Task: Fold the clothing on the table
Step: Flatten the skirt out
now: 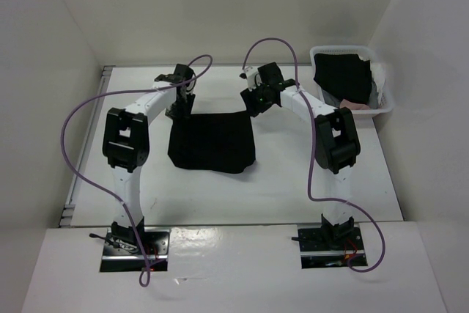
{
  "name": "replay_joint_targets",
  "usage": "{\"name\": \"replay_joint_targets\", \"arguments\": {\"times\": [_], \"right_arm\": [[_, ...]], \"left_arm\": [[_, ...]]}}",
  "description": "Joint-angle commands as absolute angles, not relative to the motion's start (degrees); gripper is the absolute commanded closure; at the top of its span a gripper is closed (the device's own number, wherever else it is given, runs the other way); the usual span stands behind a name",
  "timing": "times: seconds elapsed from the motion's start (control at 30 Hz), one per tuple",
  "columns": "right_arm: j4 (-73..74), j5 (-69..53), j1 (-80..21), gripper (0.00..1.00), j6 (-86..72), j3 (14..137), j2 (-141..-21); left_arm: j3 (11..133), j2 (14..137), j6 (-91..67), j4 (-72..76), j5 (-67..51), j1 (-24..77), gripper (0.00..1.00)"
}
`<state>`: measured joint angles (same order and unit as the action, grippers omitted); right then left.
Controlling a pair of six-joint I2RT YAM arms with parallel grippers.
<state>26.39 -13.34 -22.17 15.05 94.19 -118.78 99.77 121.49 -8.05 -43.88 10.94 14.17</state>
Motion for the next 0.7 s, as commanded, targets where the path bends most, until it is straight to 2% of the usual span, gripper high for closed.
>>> {"name": "replay_joint_targets", "arguments": {"times": [0.0,0.67], "right_arm": [[26.19,-15.2,-21.88,0.43,15.12,94.75,-119.09],[26.19,-15.21,-21.88,0.43,15.12,94.22,-118.04]], "left_arm": [[101.6,118.92,-9.23,-42.89,15.56,15.03,0.47],[101.07,124.1,-9.76,-42.36,14.25,16.08,0.5]]}}
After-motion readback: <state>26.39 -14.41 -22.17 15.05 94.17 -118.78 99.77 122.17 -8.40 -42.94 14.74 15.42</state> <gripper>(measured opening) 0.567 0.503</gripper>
